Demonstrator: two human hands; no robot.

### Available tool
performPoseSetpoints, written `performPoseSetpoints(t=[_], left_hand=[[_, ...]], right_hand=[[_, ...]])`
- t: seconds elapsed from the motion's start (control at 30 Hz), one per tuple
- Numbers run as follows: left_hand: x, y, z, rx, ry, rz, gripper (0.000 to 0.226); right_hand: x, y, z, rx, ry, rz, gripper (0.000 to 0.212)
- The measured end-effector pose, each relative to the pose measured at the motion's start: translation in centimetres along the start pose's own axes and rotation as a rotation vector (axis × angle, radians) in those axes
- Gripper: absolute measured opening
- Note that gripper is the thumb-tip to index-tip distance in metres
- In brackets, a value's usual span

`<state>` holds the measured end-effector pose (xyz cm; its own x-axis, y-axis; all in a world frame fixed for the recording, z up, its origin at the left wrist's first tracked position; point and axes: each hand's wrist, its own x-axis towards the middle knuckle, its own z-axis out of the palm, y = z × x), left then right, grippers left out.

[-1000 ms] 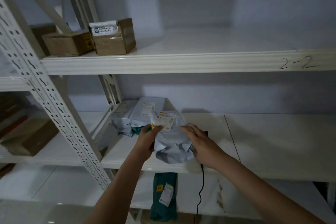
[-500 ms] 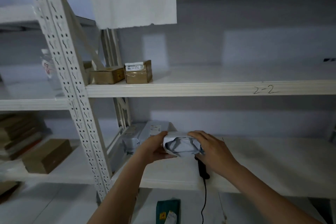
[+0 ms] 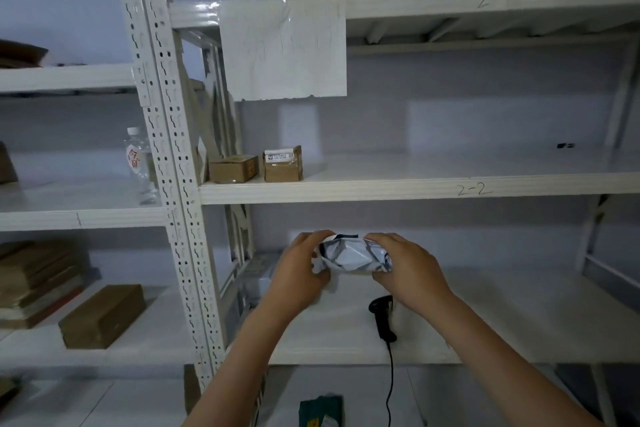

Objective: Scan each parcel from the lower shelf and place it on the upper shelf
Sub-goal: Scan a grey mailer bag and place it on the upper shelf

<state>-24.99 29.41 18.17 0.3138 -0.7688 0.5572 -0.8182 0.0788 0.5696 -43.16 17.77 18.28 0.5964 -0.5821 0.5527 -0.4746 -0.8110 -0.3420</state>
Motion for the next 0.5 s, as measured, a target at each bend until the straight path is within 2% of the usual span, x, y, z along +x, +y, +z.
performPoseSetpoints(t=[0.17,0.5], left_hand=[[0.8,2.8,-1.2,-0.071,0.125,0.133,0.058],[7.0,5.1,-2.8,-0.133,0.269,0.307,0.052]], right_hand=[[0.5,-1.5,-3.0,0.004,0.083,-0.005,0.062],[6.1,-1.5,-6.2,0.015,0.282,-0.108,0.062]])
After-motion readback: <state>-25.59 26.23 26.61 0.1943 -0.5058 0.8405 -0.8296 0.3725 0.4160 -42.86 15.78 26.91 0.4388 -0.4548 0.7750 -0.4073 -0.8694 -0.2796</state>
